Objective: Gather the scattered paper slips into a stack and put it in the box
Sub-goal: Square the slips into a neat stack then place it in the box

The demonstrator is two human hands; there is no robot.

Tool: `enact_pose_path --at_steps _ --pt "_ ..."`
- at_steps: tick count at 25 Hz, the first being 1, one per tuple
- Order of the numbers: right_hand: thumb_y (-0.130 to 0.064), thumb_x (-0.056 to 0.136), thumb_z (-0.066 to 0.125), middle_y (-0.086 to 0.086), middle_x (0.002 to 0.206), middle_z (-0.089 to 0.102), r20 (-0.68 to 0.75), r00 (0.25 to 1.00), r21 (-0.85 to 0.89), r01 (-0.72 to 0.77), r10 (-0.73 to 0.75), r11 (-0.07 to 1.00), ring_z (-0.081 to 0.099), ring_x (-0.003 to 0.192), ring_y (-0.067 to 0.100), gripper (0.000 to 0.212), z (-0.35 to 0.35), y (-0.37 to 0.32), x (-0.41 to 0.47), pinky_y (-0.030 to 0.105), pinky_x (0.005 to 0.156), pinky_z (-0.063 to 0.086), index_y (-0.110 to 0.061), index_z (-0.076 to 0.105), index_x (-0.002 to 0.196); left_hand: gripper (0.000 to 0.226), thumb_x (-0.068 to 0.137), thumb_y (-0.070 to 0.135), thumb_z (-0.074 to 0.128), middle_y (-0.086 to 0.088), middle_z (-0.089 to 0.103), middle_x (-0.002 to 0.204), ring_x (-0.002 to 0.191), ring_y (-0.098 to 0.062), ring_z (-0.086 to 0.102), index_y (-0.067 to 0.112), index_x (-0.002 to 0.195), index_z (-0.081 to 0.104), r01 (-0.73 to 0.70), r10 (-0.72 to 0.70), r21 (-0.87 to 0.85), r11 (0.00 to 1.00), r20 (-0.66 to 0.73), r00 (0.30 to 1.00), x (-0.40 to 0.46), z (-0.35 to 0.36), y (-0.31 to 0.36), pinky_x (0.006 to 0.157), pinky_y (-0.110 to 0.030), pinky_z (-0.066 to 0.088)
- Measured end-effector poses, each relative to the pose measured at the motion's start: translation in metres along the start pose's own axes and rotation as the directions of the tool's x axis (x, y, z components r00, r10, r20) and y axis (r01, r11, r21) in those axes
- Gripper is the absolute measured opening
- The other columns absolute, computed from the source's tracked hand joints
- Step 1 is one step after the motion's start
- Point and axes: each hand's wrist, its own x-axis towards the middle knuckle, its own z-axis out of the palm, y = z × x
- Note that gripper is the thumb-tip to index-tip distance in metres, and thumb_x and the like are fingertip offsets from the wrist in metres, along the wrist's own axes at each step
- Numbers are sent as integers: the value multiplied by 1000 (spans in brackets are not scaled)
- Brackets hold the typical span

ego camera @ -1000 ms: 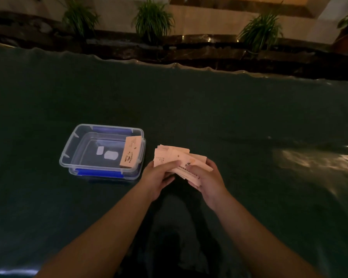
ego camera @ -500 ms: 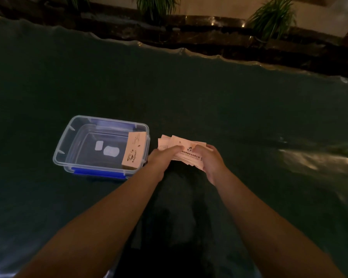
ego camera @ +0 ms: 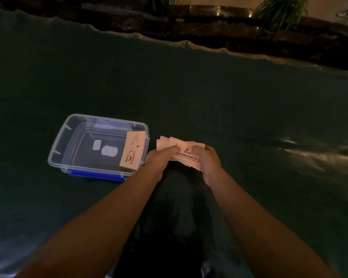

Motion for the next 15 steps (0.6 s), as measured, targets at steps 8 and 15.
enact_pose_path --at_steps 8,15 --pt "-9 90 72 9 128 72 176 983 -1 -57 56 998 70 116 30 55 -33 9 -14 54 104 56 -24 52 139 89 66 24 93 -3 75 115 106 -22 73 18 142 49 -88 87 5 996 99 991 -10 -4 -12 103 -49 54" --pt "-19 75 78 12 132 74 350 935 74 -83 52 994 67 126 32 71 -67 55 -53 51 106 53 -16 55 142 84 75 -4 84 -8 69 126 111 -25 71 22 144 43 -200 212 -70 977 247 946 -36 0 -31 94 -47 60"
